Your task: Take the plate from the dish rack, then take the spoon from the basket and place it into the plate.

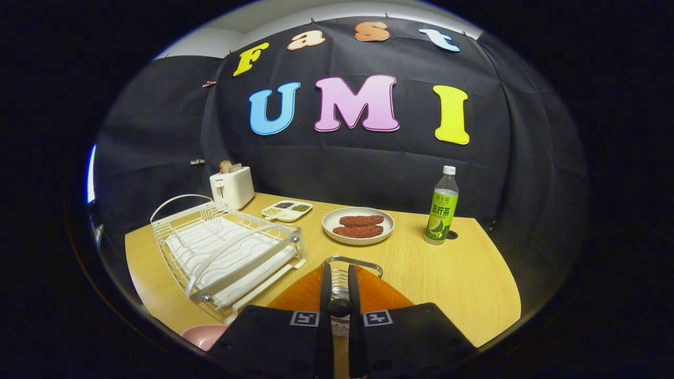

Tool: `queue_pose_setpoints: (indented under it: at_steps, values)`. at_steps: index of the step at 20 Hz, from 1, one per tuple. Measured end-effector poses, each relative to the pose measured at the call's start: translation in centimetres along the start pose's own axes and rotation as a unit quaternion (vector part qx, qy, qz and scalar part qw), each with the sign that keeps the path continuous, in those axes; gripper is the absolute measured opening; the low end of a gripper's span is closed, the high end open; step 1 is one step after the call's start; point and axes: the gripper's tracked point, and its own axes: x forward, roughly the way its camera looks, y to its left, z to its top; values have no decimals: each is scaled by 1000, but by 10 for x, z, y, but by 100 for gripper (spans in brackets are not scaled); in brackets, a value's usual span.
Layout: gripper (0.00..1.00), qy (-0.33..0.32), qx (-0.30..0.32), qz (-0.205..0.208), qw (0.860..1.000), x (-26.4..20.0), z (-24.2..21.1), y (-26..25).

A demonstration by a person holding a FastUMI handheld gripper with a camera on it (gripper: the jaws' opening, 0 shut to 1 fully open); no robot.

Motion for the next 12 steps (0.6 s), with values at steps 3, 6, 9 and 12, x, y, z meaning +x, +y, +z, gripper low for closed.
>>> queue_pose_setpoints:
  at_steps: [3, 6, 9, 12]
  values:
    - [15, 1, 4, 4, 1000, -3, 20, -3]
    - [15, -1, 4, 7, 1000, -12, 42, -4]
    - [15, -11, 13, 27, 999, -28, 72, 5]
    - [15, -28, 8, 57, 998, -49, 98, 23]
